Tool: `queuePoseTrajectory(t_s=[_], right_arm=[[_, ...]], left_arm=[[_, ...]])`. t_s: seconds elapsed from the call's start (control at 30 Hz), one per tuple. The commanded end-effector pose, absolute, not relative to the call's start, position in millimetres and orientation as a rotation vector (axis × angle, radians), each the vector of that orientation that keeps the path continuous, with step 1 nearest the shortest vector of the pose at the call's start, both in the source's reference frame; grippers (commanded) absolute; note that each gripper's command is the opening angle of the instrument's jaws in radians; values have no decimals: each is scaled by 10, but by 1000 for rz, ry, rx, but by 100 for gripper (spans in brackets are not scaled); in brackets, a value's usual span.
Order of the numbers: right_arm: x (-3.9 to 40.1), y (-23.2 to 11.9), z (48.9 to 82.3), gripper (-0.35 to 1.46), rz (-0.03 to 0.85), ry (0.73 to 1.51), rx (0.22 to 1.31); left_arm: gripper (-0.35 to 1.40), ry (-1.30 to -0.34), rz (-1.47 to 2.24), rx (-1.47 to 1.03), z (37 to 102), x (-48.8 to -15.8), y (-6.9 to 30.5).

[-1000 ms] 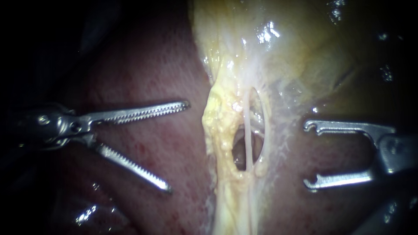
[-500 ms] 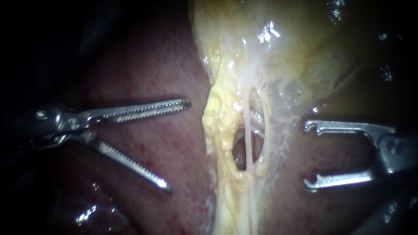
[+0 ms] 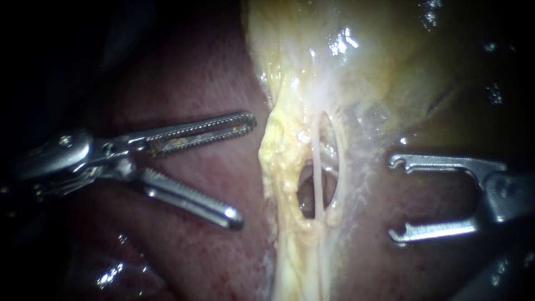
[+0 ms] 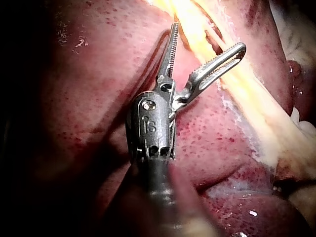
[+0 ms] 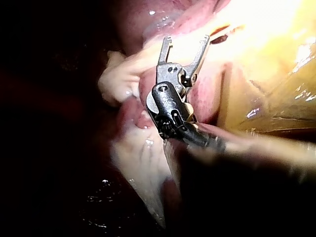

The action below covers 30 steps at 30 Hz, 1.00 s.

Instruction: Grabbing gallbladder

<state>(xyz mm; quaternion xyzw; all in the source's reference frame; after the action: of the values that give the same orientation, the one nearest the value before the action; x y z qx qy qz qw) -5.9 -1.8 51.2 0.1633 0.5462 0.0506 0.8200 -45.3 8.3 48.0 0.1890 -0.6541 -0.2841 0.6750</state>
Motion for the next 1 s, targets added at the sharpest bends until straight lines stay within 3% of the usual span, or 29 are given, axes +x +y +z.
queuePoseTrajectory(t_s=[0.03, 1.0], right_arm=[[-59, -18, 512, 57, 108, 1163, 348], [-59, -19, 511, 57, 112, 1163, 351]], left_arm=[[91, -1467, -650, 430, 480, -454, 83], [26, -1325, -972, 546, 488, -467, 89]])
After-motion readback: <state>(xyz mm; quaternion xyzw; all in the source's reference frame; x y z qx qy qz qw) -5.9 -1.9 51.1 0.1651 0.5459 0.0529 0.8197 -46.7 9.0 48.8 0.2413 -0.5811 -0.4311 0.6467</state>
